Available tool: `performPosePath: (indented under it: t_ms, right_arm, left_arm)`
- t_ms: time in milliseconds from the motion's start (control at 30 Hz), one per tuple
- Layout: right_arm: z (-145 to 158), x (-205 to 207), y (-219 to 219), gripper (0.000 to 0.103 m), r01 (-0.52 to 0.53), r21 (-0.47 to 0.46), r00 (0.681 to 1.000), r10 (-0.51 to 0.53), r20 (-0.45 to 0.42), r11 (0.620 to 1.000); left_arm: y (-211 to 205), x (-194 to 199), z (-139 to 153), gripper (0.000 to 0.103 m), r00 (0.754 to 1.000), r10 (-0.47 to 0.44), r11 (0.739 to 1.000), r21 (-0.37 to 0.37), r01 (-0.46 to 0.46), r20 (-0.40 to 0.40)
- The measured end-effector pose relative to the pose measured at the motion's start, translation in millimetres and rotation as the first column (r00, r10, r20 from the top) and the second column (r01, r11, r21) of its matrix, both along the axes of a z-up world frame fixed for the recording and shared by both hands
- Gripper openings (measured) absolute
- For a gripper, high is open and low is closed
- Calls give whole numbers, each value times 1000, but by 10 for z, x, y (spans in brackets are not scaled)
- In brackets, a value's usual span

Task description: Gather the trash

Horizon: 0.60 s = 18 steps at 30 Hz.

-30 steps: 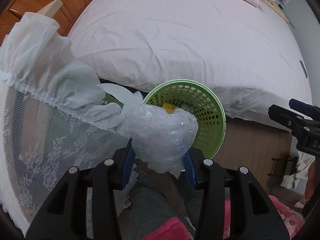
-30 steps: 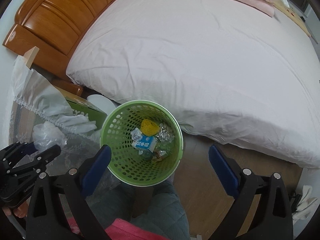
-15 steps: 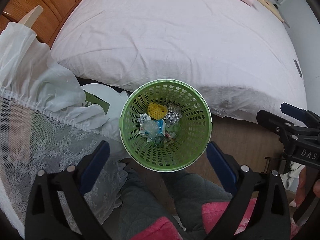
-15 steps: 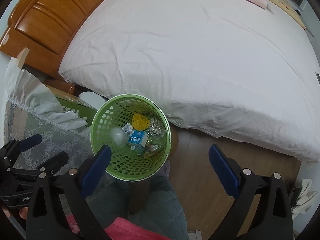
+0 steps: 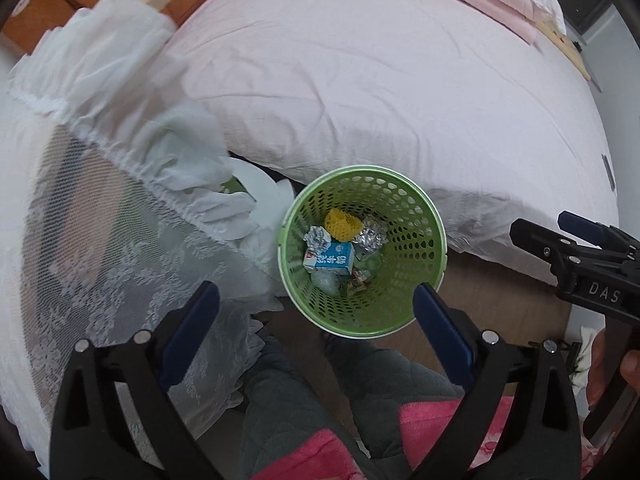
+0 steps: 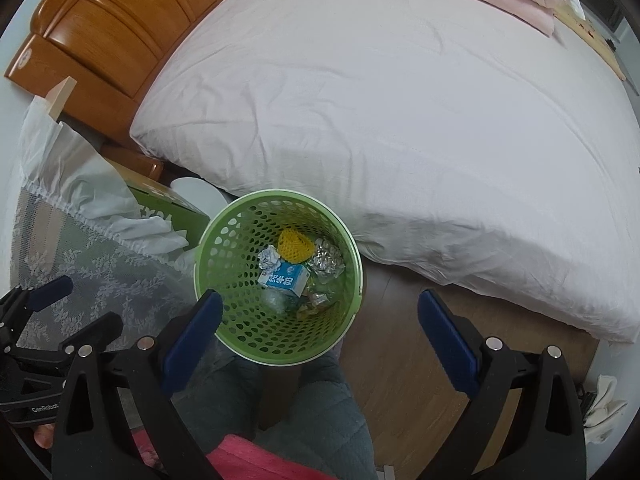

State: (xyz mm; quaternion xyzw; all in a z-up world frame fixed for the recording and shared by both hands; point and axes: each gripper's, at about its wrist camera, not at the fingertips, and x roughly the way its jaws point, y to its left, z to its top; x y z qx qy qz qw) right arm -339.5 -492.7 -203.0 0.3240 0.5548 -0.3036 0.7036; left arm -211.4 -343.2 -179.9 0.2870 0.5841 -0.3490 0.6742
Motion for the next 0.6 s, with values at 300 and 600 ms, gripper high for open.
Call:
performPosePath:
  t_ms: [300, 600]
  right_arm:
    - [227, 846, 398, 97, -255, -30, 964, 256, 73, 967]
    - [870, 1904, 1275, 97, -577, -117, 803, 587, 97, 808]
  left_arm:
    - [883, 397, 576, 93, 958, 220, 975, -65, -212, 181]
    - [1783, 800, 1349, 93, 826, 469, 883, -176, -435, 312]
